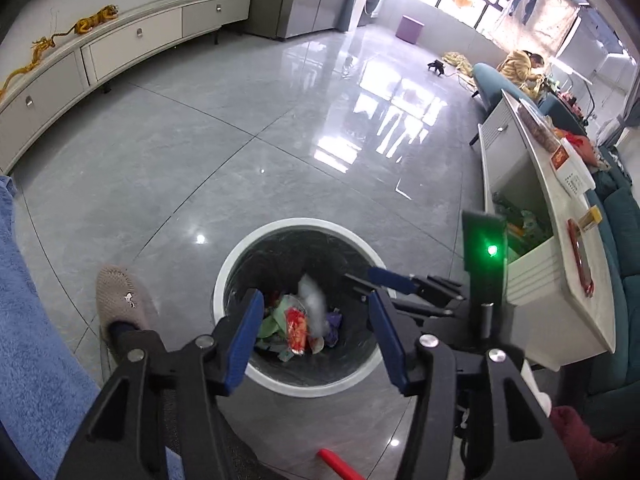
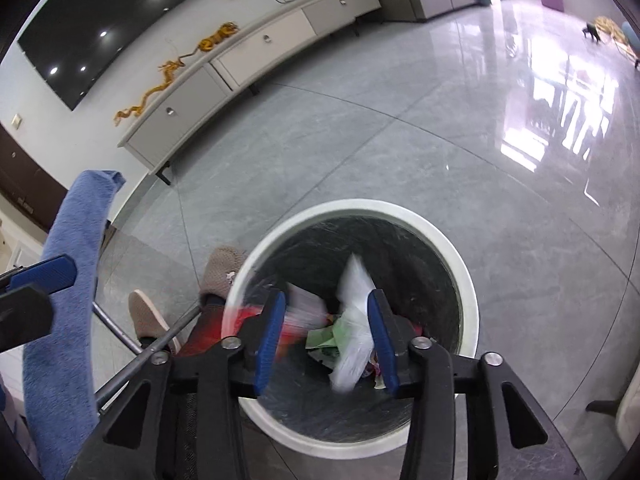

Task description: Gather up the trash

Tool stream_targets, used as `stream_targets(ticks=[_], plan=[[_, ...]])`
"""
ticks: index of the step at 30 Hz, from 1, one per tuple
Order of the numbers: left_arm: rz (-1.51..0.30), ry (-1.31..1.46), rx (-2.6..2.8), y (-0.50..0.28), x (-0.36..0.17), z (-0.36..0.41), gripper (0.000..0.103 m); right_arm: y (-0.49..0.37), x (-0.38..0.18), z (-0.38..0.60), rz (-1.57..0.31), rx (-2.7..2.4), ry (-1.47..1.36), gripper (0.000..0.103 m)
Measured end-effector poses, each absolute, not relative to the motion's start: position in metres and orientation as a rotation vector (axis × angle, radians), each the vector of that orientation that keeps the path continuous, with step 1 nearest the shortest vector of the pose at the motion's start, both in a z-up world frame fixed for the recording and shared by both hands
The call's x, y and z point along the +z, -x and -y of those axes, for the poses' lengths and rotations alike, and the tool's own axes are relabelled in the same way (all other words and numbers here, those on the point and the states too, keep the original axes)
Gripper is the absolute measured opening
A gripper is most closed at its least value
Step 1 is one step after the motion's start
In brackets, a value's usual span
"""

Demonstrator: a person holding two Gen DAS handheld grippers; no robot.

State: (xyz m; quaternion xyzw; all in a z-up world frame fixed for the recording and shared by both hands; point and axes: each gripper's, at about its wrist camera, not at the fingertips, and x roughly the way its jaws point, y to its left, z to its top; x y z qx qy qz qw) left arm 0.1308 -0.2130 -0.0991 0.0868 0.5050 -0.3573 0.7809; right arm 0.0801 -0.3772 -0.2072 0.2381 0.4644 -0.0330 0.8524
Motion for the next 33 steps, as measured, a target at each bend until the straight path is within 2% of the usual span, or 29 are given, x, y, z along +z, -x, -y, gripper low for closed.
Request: stream_targets(ticks=[5, 12, 16, 21, 24, 28, 33], plan=[[-1.093, -0.156, -0.733, -0.134, -0.1, 0.206, 0.053, -0.079, -0.217, 0.383, -0.998, -0.082, -0.512, 0.045], [-0.955, -0.218, -0.585, -0.122, -0.078, 0.19, 0.054, -0.08, -0.197, 0.376, -0.972, -0.089, -0.482, 0.049], [-0.852, -0.23, -0.47, -0.112, -0.061, 0.17, 0.061, -0.076, -0.172, 0.368, -0.938, -0.098, -0.454, 0.05], [-0.774, -0.222, -0.346, -0.103, -0.043, 0.135, 0.061, -0.07, -0.131, 0.348, -0.871, -0.089, -0.407, 0.056], [-0.735, -0.204, -0.288, -0.093, -0.032, 0.107, 0.062, -0.066, -0.103, 0.327, -0.827, -0.068, -0.369, 0.056], [-0.685, -0.165, -0.198, -0.076, -0.015, 0.062, 0.07, -0.061, -0.069, 0.292, -0.781, -0.022, -0.314, 0.06], [-0.624, -0.132, -0.077, -0.053, 0.0, 0.013, 0.071, -0.053, -0.034, 0.244, -0.732, 0.047, -0.249, 0.065]])
